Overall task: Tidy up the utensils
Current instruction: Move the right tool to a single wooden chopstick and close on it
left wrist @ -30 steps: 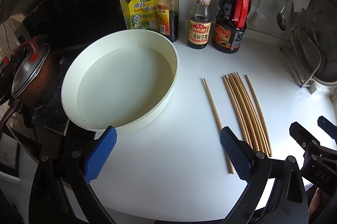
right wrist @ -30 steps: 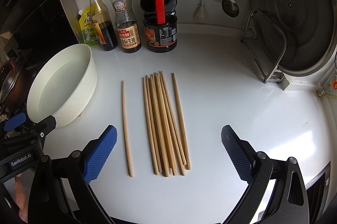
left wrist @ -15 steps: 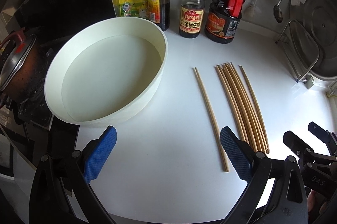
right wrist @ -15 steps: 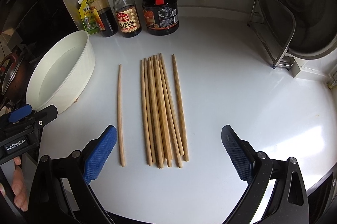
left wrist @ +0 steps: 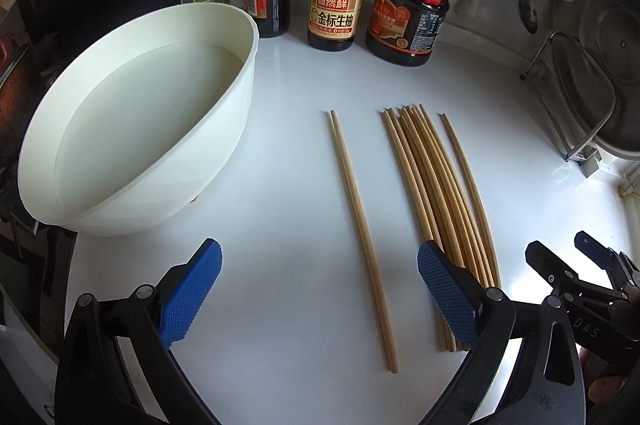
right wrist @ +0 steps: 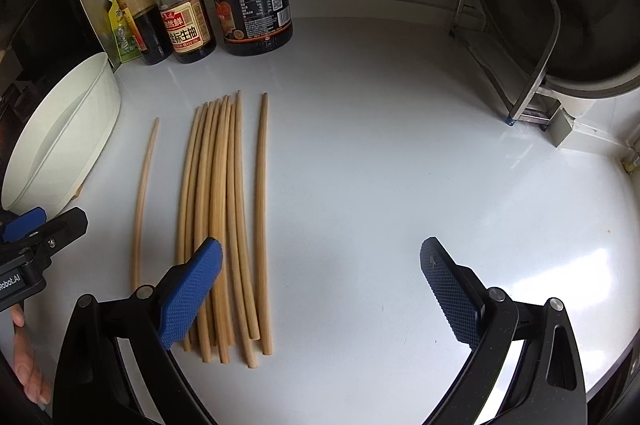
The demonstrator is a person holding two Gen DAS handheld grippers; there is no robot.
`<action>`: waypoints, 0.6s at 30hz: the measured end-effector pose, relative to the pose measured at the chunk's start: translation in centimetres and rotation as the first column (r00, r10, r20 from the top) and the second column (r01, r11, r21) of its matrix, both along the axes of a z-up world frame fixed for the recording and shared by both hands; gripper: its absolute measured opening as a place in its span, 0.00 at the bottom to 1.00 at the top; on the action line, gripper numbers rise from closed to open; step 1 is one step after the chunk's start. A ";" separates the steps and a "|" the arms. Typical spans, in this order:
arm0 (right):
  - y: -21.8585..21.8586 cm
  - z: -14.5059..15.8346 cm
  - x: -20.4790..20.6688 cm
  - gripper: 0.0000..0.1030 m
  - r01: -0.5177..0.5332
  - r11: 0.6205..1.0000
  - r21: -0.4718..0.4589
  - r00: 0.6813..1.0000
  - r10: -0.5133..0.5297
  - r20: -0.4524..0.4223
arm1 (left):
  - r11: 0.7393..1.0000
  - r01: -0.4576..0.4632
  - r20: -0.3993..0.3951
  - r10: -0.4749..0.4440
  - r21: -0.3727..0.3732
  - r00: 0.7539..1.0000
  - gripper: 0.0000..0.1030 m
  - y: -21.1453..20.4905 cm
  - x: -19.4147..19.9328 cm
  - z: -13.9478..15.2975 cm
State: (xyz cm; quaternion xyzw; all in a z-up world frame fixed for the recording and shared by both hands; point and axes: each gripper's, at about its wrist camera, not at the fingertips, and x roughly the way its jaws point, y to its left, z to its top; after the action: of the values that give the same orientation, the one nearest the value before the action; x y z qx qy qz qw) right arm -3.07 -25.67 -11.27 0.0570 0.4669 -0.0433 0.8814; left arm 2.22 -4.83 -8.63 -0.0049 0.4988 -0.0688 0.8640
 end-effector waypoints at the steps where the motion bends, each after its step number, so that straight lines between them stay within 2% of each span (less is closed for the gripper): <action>1: 0.0 -0.5 0.4 0.92 -0.006 1.000 -0.010 1.000 0.006 -0.005 | 1.000 -0.005 -0.002 0.005 0.004 1.000 0.94 -0.1 0.1 -0.4; 9: -0.2 -3.2 2.1 0.92 -0.035 0.999 -0.033 0.999 0.034 -0.033 | 0.997 -0.037 0.002 0.037 0.070 0.999 0.94 -0.7 0.4 -2.5; 18: 0.1 -3.6 2.9 0.91 -0.057 0.996 -0.072 0.998 0.056 -0.010 | 0.996 -0.072 -0.055 0.076 0.060 0.996 0.94 -0.7 1.4 -4.6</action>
State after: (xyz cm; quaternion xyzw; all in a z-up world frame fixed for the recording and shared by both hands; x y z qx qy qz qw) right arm -0.15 -25.60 -14.84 0.0118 0.4702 -0.0353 0.8818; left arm 3.59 -5.51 -13.25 -0.0002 0.5247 -0.0220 0.8510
